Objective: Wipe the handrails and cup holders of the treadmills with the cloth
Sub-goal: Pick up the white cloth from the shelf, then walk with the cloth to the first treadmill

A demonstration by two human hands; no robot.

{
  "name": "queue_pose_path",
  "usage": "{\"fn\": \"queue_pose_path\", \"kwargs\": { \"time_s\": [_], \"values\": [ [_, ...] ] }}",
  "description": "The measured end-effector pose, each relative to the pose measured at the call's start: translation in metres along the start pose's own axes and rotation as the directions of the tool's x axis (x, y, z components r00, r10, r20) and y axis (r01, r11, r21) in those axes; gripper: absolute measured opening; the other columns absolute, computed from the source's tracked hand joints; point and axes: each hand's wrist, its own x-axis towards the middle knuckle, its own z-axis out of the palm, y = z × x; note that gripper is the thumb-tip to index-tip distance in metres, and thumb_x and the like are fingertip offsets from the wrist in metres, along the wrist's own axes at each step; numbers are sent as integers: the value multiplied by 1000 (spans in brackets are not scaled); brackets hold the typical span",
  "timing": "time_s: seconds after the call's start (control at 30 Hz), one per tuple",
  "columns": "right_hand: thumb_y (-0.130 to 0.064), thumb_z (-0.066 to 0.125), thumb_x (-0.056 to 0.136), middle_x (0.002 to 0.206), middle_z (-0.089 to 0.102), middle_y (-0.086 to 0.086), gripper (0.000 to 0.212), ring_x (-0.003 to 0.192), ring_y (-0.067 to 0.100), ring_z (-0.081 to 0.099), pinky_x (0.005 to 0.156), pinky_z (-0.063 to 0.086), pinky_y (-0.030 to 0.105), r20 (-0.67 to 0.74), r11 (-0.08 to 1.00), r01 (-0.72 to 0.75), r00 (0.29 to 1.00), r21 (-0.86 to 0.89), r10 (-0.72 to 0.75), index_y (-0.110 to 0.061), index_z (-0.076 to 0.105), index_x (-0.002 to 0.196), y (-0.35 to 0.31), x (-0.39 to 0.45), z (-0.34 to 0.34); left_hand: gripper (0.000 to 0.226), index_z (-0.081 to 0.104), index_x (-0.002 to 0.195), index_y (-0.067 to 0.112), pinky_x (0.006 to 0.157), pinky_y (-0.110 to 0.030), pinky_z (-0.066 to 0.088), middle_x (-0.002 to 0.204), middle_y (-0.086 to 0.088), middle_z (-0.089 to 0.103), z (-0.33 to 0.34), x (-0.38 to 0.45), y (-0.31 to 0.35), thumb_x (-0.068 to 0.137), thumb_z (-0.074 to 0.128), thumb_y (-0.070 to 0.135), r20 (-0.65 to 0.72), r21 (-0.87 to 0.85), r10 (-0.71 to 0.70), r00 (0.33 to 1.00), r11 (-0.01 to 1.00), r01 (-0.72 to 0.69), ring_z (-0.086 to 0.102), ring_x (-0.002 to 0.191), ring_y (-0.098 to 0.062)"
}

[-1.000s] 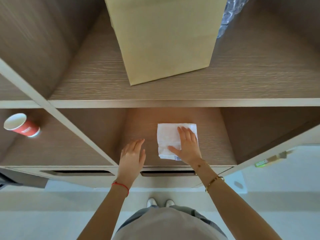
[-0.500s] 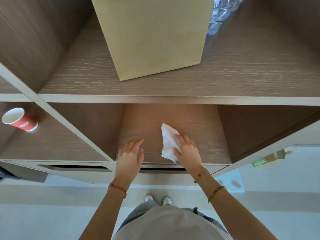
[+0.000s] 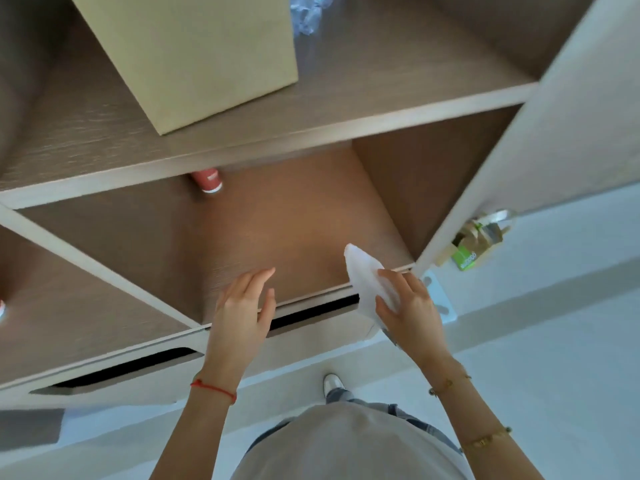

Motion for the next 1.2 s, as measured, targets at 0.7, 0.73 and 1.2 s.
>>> {"fn": "queue_pose_path", "kwargs": {
  "time_s": [0.7, 0.73, 1.2],
  "values": [
    [-16, 66, 88, 111, 58, -1, 38, 101, 21, 52, 76, 47, 30, -476, 731, -669, 604, 132, 639, -20, 59, 124, -22, -366, -70, 32, 63, 124, 7, 96, -43, 49, 120, -7, 65, 31, -125, 150, 93, 59, 9, 319, -373, 767, 557, 642, -670, 61, 111, -26],
    [-16, 66, 87, 111, 57, -1, 38, 101, 21, 52, 77, 46, 30, -496, 707, -691, 565, 152, 659, -19, 59, 124, -18, -381, -75, 32, 63, 123, 6, 95, -43, 49, 120, -7, 66, 38, -133, 167, 92, 60, 8, 315, -394, 795, 518, 606, -691, 61, 111, -26],
    [-14, 65, 87, 107, 54, -5, 37, 101, 17, 50, 78, 43, 27, -695, 410, -850, 75, 331, 715, -24, 59, 122, 83, -635, -206, 31, 64, 123, 8, 99, -41, 47, 119, -7, 66, 161, -338, 463, 92, 61, 8, 225, -673, 974, 24, 173, -719, 61, 112, -26]
  ]
}}
